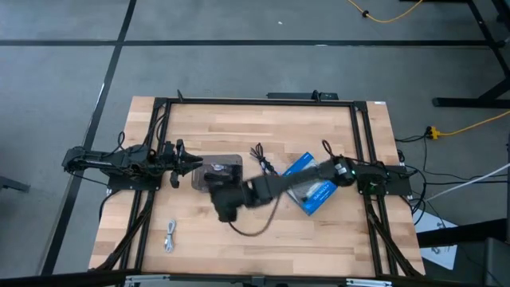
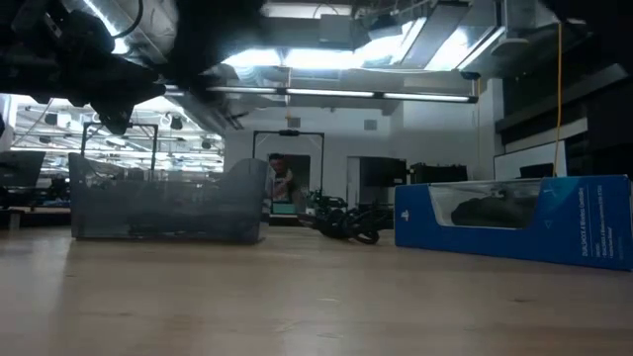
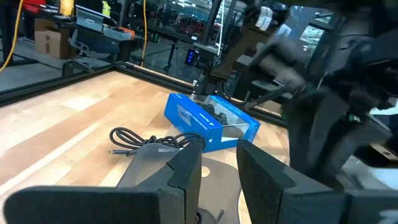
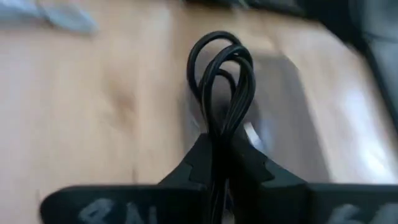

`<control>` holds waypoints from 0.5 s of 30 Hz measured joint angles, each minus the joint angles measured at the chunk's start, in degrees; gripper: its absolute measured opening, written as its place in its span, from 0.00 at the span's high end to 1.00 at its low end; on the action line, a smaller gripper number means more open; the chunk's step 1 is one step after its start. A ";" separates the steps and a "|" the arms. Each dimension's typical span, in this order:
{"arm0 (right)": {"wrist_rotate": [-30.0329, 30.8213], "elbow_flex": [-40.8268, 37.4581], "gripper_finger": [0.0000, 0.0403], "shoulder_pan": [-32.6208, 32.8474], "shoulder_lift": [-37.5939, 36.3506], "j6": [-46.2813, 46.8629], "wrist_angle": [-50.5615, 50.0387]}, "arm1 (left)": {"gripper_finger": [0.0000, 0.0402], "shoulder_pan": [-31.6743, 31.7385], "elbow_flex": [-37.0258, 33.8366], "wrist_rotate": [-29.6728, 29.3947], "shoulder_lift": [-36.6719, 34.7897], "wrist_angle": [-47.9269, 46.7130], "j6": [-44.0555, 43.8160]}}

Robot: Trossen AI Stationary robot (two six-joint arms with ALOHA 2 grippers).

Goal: Pick and place USB-C Cables
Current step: Put the bottom black charger cable into the black bin

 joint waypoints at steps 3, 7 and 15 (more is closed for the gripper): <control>-9.57 -1.87 0.93 -3.63 0.18 -3.01 8.30 | 0.76 0.02 0.00 0.00 -0.01 0.00 0.00; -10.15 -3.93 0.93 -6.85 0.08 -5.01 8.76 | 0.76 0.00 0.00 -0.01 0.00 0.00 1.47; -13.38 -8.55 0.91 -11.39 0.10 -1.68 5.96 | 0.76 0.01 0.00 -0.44 0.00 0.01 4.31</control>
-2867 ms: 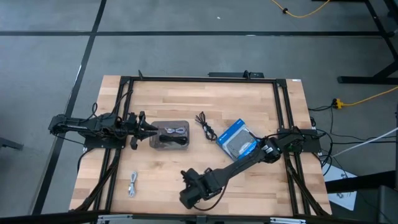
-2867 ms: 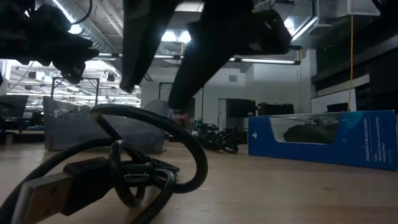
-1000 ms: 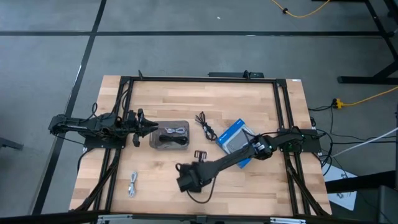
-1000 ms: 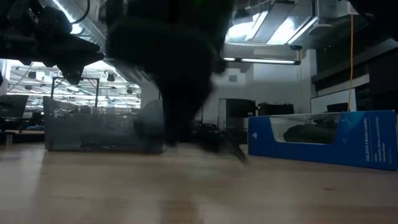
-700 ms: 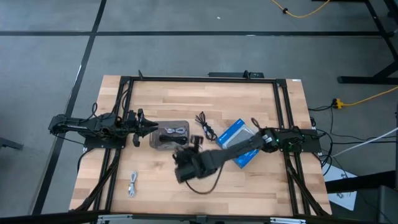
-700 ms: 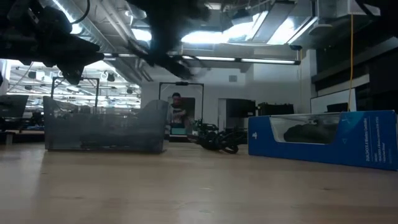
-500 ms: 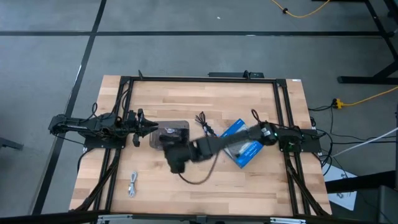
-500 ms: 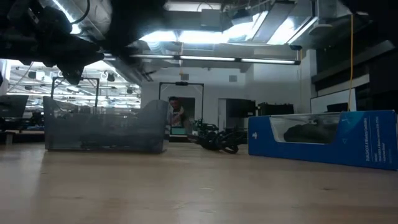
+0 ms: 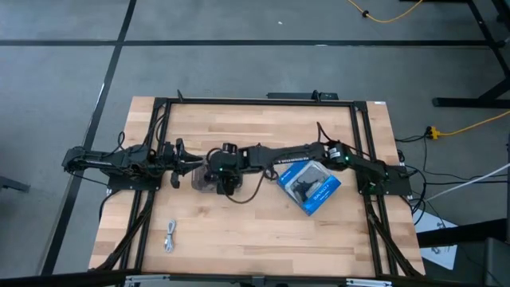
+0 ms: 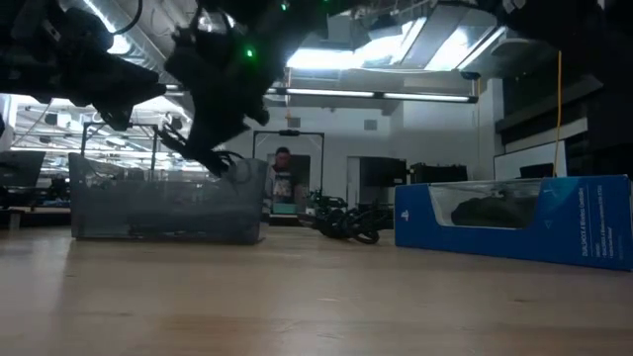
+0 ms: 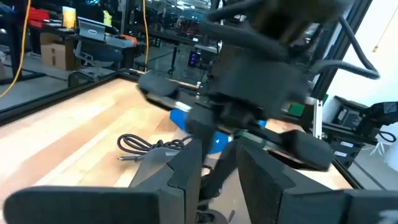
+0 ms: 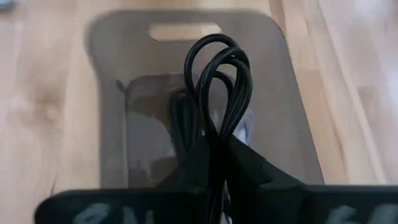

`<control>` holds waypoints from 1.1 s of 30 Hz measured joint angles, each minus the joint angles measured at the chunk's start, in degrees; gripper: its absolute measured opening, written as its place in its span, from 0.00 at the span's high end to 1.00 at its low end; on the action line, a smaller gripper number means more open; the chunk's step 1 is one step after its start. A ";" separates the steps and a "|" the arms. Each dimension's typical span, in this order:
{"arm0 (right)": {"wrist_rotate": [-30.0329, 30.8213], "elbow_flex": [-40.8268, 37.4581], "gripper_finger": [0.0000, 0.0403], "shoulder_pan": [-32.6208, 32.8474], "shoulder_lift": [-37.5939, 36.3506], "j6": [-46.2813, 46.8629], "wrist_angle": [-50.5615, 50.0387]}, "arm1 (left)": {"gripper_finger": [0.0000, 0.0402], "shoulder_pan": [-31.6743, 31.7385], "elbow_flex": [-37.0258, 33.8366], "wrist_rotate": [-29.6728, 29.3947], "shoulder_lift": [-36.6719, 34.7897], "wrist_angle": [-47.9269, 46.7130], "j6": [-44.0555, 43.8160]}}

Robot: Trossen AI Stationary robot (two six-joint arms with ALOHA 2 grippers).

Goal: Pick and place USB-C Cables
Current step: Put the bottom black charger cable into the black bin, then put the white charger cable into the black bin

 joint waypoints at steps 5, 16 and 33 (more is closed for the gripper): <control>-4.96 0.59 0.71 -1.53 0.00 1.58 -0.64 | 0.76 0.00 0.00 0.00 0.00 0.01 0.02; -5.80 8.27 0.51 -1.65 -5.14 3.65 -26.40 | 0.76 0.00 0.00 -0.04 0.00 0.03 0.02; -8.66 7.37 0.55 12.27 -12.70 20.53 -51.22 | 0.76 -0.01 -0.02 12.36 0.22 -0.25 -17.54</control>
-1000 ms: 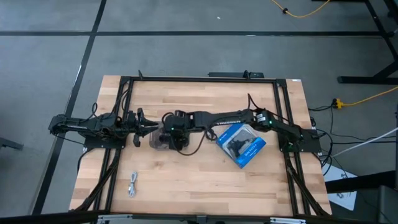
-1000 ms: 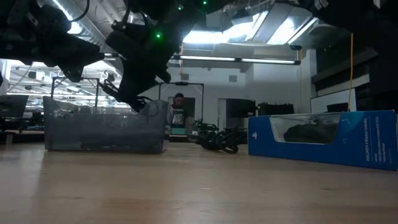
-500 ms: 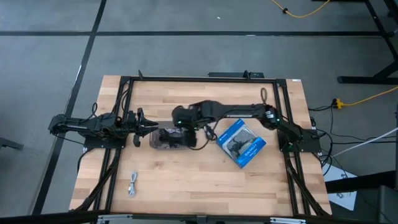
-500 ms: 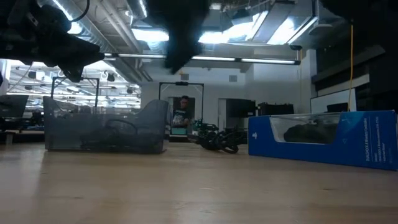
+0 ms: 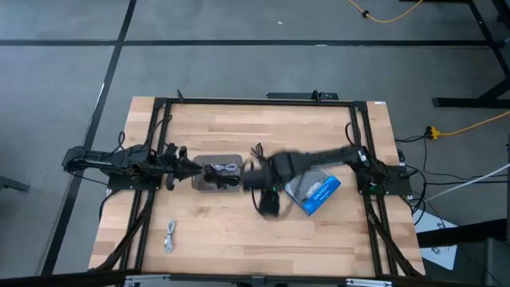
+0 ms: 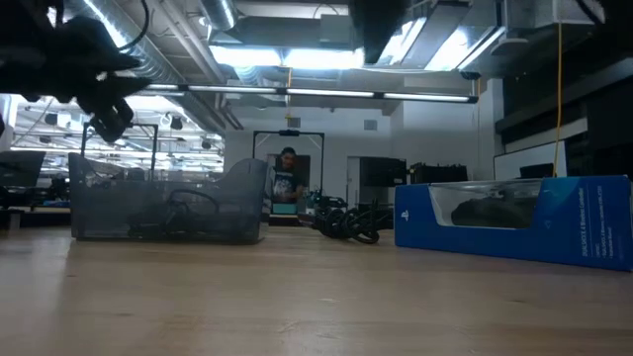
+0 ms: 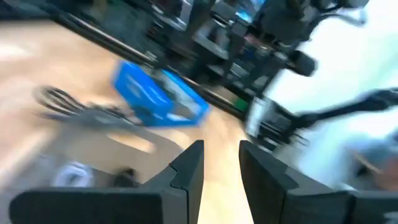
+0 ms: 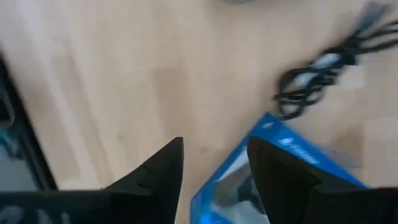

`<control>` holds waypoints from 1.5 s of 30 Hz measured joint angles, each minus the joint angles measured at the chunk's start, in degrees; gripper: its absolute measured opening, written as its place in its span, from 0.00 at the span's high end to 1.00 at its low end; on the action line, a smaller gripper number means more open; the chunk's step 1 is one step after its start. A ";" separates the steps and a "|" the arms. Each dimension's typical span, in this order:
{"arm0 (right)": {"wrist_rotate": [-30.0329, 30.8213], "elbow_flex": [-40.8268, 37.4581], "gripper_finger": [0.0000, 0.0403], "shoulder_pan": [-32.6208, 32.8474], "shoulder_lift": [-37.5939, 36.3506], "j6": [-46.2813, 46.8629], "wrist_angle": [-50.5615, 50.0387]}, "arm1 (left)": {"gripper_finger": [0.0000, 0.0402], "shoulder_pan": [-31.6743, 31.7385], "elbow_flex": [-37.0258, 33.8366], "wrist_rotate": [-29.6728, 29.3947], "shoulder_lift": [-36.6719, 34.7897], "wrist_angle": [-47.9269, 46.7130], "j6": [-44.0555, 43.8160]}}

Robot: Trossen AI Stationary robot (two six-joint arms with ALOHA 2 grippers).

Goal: Pick and place USB-C Cables
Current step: Put the white charger cable into the black bin

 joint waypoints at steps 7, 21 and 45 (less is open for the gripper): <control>10.47 -0.08 0.55 13.20 0.61 -0.06 0.01 | 0.76 -0.04 0.08 -9.27 2.37 3.14 1.69; 37.54 -0.08 0.55 22.16 0.61 17.40 0.00 | 0.78 -0.41 37.47 0.61 26.91 -32.67 -2.69; 32.38 -16.15 0.55 23.86 0.61 27.54 0.04 | 0.78 -33.30 46.05 24.44 73.35 -61.54 -39.11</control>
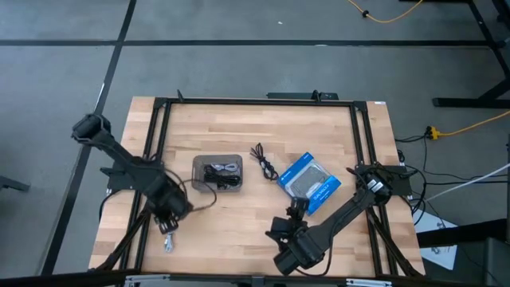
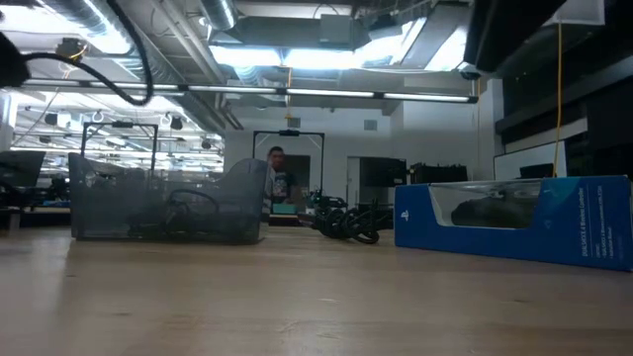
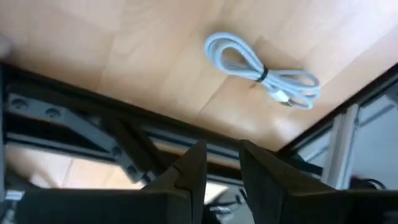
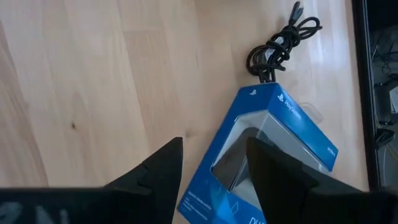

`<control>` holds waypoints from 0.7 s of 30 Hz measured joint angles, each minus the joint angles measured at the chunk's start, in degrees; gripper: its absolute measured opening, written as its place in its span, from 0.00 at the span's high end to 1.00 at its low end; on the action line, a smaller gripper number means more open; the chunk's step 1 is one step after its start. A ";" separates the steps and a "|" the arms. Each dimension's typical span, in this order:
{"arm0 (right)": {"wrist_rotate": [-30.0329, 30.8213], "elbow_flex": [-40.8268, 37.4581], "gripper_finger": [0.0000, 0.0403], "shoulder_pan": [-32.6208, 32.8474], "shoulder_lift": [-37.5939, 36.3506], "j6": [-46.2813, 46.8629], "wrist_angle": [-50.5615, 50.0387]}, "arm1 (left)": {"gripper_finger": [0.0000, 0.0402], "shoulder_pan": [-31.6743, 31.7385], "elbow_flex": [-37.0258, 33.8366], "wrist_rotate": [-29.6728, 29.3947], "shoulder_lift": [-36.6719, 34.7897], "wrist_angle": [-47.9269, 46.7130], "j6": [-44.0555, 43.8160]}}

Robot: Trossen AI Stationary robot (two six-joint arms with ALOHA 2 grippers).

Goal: Pick and place USB-C Cables
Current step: Put the white charger cable into the black bin

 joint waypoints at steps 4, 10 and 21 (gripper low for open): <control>0.00 -0.07 0.55 0.34 0.00 -0.03 0.00 | 0.78 -4.29 0.00 -1.62 3.07 1.21 -2.81; 0.01 -0.07 0.55 1.07 0.00 0.15 0.12 | 0.78 -7.21 0.00 -1.34 8.04 1.21 -4.11; 0.00 -0.07 0.55 2.60 0.00 1.57 0.44 | 0.82 -7.61 0.00 6.94 20.93 13.37 1.31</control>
